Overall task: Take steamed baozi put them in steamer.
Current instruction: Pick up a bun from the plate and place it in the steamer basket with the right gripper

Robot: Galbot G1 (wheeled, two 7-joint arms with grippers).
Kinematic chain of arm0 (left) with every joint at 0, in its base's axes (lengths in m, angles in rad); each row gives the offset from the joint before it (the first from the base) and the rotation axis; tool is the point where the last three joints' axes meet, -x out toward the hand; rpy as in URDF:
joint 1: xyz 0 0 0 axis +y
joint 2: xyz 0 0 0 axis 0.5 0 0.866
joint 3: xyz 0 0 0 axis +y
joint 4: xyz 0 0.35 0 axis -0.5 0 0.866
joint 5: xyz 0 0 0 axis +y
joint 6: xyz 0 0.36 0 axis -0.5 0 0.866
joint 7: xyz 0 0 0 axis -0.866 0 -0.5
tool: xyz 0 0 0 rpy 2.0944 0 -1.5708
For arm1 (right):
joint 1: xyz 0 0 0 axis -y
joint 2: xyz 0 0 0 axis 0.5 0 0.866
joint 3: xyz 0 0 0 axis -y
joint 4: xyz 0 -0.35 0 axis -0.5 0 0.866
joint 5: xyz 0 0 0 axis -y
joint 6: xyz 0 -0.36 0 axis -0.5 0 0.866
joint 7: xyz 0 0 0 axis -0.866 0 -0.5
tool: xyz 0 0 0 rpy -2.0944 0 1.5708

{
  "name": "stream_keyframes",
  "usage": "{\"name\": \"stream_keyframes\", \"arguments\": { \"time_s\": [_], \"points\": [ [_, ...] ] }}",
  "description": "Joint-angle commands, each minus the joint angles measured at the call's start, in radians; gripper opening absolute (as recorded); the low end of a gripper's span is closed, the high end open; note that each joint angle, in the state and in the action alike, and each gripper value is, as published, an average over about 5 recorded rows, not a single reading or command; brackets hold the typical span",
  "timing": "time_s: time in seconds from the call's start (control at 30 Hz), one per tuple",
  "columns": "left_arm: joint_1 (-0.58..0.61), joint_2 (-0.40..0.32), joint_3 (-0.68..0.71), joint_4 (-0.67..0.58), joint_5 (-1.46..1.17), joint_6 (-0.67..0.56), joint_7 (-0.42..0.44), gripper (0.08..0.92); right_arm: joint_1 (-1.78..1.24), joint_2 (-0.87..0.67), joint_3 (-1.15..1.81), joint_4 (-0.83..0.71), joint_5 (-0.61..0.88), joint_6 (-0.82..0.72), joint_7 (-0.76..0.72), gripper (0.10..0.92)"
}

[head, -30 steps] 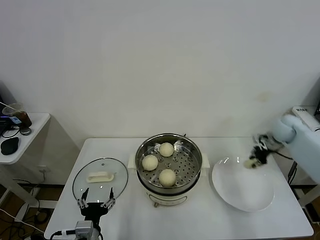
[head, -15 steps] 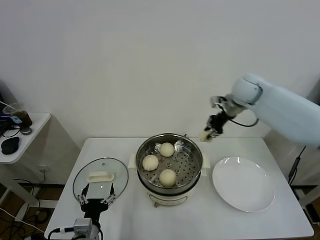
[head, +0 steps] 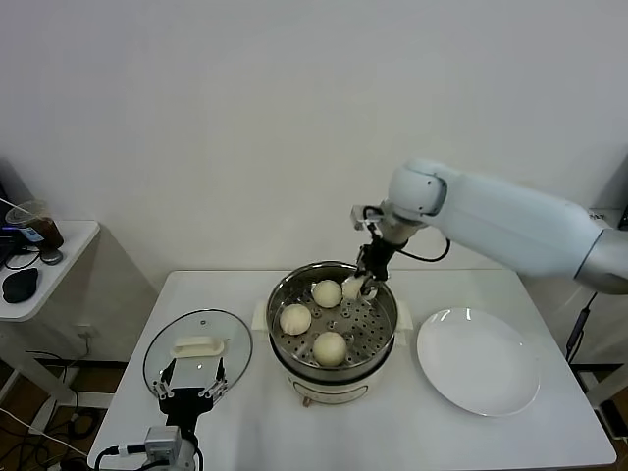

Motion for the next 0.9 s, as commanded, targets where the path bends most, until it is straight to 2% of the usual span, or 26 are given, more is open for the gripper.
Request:
{"name": "stream_keyframes", "arguments": {
  "time_s": [0.03,0.4,0.5,0.9],
  "points": [
    [-0.002,0.0,0.001,0.005,-0.002,0.0,0.0,0.823,-0.065,0.031,-0.045,0.01,-0.035,-0.033,0.052,0.34],
    [-0.008,0.002,-0.001,0.011,-0.006,0.001,0.002,0.823,-0.107,0.048,-0.017,-0.019,-0.078,-0.042,0.072,0.343],
    [-0.013,0.001,-0.004,0.018,-0.008,0.002,0.004,0.823,-0.107,0.039,-0.017,-0.015,-0.09,-0.041,0.067,0.382],
    [-0.025,-0.01,-0.005,0.025,-0.008,0.005,0.009,0.823,-0.072,-0.021,0.033,0.001,-0.076,-0.04,0.066,0.737]
  ]
}}
